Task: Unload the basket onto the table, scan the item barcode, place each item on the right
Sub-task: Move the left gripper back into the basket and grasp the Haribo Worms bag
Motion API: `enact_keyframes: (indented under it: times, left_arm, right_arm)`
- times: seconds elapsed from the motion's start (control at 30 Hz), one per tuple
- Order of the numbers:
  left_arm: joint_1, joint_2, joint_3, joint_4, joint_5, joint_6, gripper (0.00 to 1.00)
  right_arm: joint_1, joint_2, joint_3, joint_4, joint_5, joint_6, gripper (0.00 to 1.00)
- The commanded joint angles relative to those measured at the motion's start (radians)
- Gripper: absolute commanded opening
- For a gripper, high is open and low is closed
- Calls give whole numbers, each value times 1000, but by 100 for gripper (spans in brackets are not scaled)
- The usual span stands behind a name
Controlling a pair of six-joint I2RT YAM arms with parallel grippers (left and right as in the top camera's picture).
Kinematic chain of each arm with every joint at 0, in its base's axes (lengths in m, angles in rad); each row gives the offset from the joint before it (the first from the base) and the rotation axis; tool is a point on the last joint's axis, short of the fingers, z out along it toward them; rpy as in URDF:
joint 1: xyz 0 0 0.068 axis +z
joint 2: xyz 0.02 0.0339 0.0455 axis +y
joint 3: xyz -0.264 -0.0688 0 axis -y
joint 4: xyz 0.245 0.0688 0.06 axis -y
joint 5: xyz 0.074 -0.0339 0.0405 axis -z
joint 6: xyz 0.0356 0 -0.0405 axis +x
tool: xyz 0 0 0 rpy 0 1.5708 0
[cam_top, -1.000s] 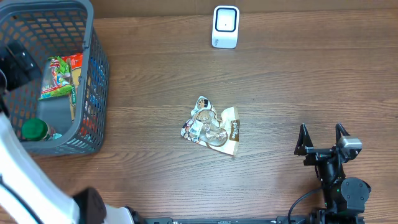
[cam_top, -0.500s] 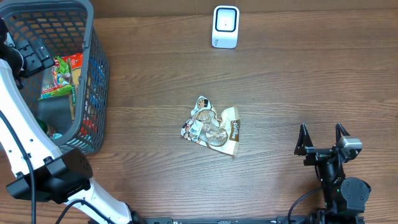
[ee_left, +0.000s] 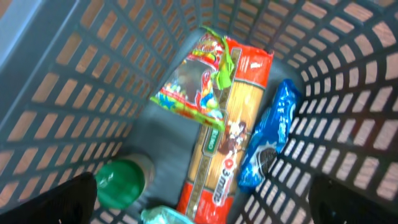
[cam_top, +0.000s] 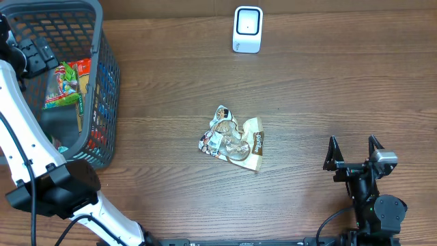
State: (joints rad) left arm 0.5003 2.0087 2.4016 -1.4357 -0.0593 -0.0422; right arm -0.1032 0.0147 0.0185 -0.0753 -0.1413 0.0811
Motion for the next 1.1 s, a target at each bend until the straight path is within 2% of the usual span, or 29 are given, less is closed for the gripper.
enact_keyframes:
  times: [0.0, 0.1, 0.6, 1.07]
  left_arm:
    - [12, 25, -58, 56, 22, 52, 100]
    - [12, 25, -129, 131, 34, 92, 100]
    - [20, 30, -518, 565, 35, 137, 100]
    - [23, 215, -541, 743, 82, 179, 100]
  right_arm:
    - [-3, -10, -11, 3, 9, -3, 100]
    - [-3, -10, -11, 3, 9, -3, 100]
    - [-3, -10, -11, 3, 9, -3, 100]
    - [-3, -10, -11, 3, 9, -3, 100]
